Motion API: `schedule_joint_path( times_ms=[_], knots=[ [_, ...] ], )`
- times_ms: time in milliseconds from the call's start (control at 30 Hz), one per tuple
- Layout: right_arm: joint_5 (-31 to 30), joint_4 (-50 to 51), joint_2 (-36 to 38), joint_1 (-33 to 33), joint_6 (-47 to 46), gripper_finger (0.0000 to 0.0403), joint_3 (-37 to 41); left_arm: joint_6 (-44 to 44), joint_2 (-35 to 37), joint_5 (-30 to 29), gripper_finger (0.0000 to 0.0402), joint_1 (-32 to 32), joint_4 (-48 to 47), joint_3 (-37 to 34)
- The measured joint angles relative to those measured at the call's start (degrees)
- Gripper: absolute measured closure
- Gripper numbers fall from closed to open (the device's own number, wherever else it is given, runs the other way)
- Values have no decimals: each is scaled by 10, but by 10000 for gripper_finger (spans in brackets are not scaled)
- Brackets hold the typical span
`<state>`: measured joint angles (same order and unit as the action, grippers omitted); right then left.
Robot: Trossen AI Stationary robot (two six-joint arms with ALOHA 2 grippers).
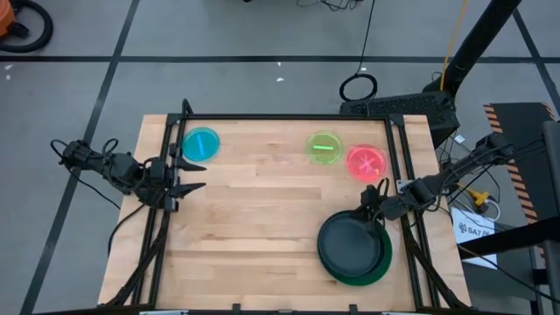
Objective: Stack plastic plates
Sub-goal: Stack the dark blue plate on top of the dark blue plate
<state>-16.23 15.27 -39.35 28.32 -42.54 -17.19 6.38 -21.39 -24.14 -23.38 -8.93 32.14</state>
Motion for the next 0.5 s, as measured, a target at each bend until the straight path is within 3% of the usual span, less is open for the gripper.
schedule_joint_path(
  times_ms=[500],
  knots=[
    [-1,1,0,0,-34,320,0,-16,-43,0,201,0,16,0]
  ],
)
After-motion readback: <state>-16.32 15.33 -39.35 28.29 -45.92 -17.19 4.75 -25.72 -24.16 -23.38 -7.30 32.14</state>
